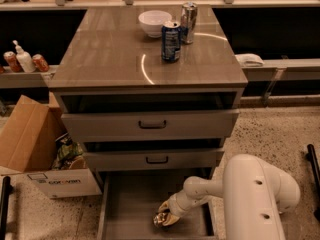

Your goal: Pick orange can from bottom drawer and place on counter

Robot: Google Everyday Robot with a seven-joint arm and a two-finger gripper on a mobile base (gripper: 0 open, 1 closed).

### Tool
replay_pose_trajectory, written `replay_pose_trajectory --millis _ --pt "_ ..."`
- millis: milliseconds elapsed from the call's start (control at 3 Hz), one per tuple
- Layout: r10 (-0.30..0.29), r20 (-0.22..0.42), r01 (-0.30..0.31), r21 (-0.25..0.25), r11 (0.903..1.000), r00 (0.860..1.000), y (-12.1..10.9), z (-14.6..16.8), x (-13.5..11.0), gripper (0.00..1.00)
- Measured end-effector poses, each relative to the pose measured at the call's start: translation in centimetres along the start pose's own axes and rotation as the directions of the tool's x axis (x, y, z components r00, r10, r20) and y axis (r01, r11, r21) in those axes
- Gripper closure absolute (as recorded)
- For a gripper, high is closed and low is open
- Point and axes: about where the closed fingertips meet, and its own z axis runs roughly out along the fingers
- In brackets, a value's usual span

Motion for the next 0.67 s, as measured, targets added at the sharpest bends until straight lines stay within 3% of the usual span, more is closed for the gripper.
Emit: replay_pose_trajectory --millis 667 --pt "-0.01 0.046 0.006 0.088 0.9961 0.999 -0.6 -9.5 2.7 1.0"
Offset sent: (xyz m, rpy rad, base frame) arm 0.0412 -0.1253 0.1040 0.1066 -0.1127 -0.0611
